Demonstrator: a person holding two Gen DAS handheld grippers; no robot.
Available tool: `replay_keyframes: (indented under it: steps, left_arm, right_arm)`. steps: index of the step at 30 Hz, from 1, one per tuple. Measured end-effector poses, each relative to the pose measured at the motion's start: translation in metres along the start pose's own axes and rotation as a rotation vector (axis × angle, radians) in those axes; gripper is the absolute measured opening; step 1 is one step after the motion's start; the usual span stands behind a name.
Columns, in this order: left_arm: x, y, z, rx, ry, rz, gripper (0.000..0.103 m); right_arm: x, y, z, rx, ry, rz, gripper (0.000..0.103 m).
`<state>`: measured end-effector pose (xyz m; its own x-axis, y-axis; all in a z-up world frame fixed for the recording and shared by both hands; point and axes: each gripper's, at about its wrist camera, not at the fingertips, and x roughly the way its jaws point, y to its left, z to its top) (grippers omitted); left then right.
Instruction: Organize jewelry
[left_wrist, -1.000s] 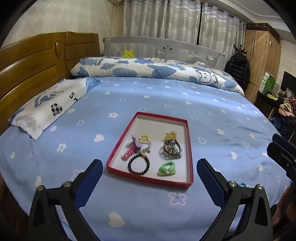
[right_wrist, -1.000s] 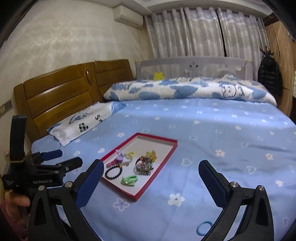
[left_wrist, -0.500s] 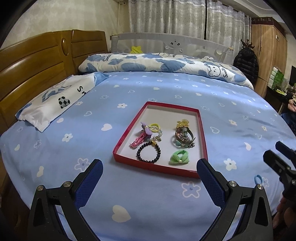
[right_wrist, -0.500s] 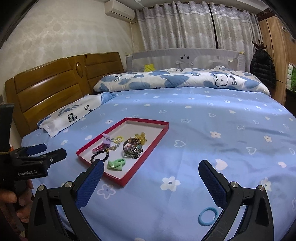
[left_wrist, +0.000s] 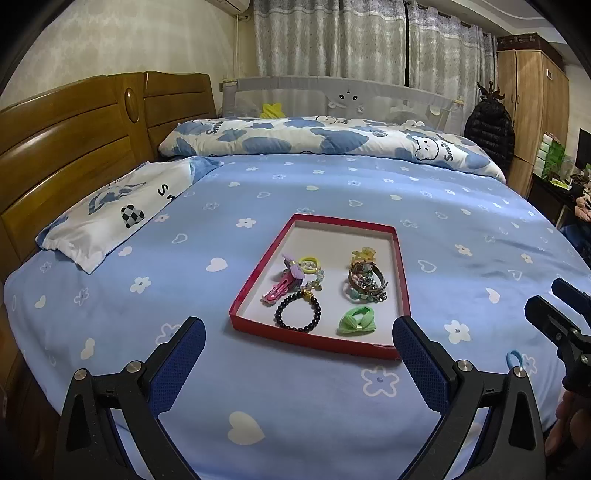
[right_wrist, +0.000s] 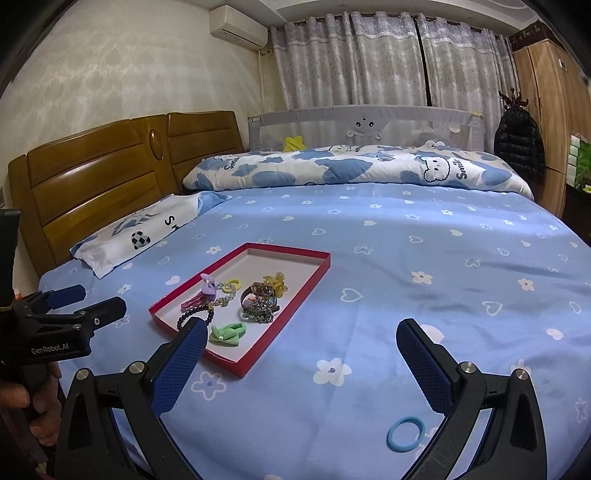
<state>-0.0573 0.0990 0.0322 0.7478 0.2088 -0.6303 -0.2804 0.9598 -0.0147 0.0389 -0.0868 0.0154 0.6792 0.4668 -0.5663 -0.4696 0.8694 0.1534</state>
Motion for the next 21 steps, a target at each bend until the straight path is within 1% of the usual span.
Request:
replay_keyframes:
  steps: [21]
  left_arm:
    - [-0.0032, 0.0015, -0.0011, 0.005, -0.020, 0.004, 0.102]
  right_arm:
    - [-0.0016, -0.0022, -0.0031, -0.010, -0.001, -0.001, 0.103]
